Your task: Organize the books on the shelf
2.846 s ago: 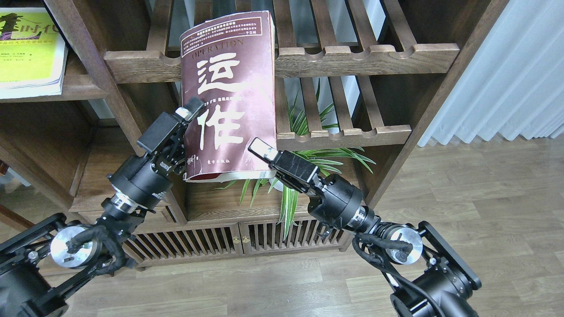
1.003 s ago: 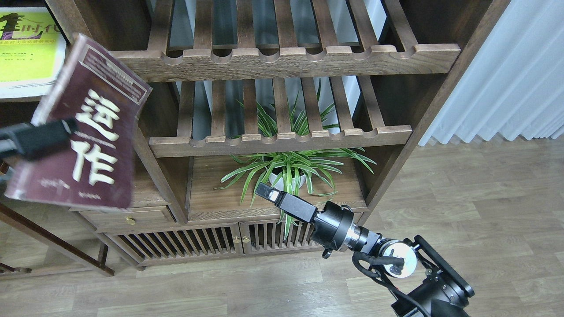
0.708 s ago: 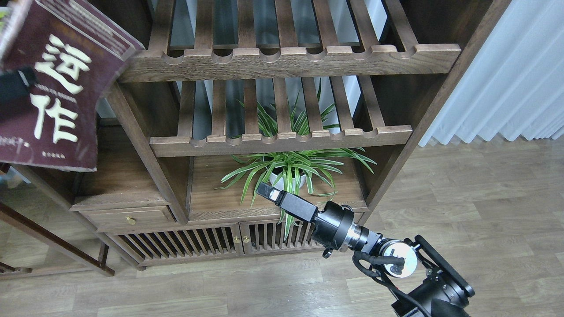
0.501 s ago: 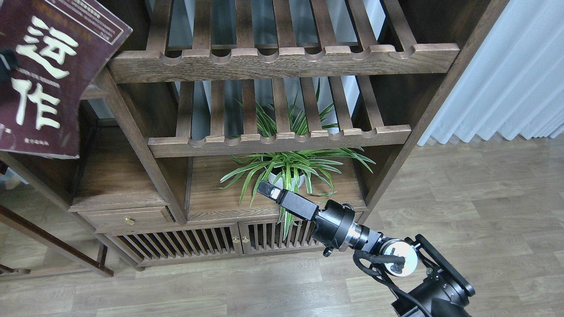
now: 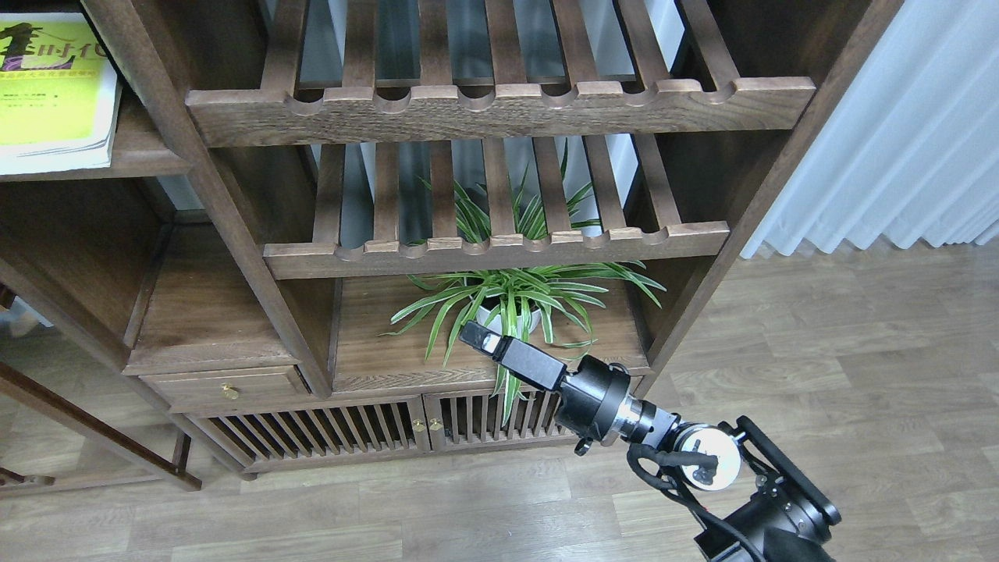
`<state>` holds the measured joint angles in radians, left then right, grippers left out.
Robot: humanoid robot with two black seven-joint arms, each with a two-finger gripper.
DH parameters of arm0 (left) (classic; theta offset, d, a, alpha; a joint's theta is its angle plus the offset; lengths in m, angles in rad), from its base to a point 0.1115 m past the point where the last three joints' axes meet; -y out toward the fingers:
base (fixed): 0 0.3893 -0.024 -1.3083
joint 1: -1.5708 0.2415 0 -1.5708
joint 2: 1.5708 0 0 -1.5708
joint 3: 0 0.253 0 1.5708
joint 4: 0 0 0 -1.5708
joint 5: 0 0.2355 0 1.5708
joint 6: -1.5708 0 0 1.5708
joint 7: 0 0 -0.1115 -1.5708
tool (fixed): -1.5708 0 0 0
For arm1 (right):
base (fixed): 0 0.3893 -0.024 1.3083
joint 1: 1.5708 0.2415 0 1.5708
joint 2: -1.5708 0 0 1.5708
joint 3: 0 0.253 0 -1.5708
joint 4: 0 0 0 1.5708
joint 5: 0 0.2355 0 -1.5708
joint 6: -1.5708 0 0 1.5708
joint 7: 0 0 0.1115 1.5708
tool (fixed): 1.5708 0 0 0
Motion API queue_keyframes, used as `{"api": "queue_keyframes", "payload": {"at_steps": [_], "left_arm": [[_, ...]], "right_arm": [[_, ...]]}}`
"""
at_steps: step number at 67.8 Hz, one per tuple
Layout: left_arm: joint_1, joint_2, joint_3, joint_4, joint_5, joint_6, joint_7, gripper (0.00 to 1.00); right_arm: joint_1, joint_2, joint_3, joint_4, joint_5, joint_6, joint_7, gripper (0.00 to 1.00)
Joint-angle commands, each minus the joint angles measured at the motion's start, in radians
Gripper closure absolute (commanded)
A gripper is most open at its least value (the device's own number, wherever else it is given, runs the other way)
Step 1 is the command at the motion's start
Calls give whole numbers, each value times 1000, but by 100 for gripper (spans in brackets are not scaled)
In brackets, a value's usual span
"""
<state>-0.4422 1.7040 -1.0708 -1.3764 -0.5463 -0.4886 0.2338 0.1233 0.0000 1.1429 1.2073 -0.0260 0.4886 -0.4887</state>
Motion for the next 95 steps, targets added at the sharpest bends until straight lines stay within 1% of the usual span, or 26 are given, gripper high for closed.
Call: {"api": "queue_keyframes", "payload": {"at_steps": [1, 13, 20, 29, 30, 45, 52, 60, 65, 76, 80, 87, 95], "left_arm": [[-41, -44, 37, 13, 5, 0, 10, 100], [-116, -86, 107, 51, 12, 0, 13, 100], [-165, -112, 138, 100, 11, 0, 30, 100], [-216, -182, 157, 135, 19, 0, 47, 100], [-230, -211, 158, 155, 19, 0, 73, 100], [-323, -346, 160, 195, 19, 0, 185, 100], [-366, -395, 160, 217, 19, 0, 217, 100], [-412, -431, 160, 247, 20, 0, 242, 100], [-432, -445, 160, 266, 25, 0, 251, 100], [-461, -457, 160, 284, 26, 0, 251, 100], [-503, -478, 160, 335, 28, 0, 254, 99], [-538, -520, 167, 382, 32, 0, 255, 99], [-627, -589, 192, 433, 34, 0, 255, 99]], "right_arm": [[1, 0, -2, 0, 0, 0, 0, 0], [-2, 0, -2, 0, 0, 0, 0, 0], [-5, 0, -3, 0, 0, 0, 0, 0], [-5, 0, -11, 0, 0, 0, 0, 0], [-7, 0, -14, 0, -2, 0, 0, 0], [-11, 0, -17, 1, -2, 0, 0, 0], [-14, 0, -17, 1, 0, 0, 0, 0], [-27, 0, -15, 3, -2, 0, 0, 0], [-34, 0, -12, 3, 0, 0, 0, 0], [-39, 0, -8, 3, 0, 0, 0, 0], [-39, 0, -6, 3, 0, 0, 0, 0], [-39, 0, -9, 5, 0, 0, 0, 0], [-39, 0, -15, 8, -2, 0, 0, 0]]}}
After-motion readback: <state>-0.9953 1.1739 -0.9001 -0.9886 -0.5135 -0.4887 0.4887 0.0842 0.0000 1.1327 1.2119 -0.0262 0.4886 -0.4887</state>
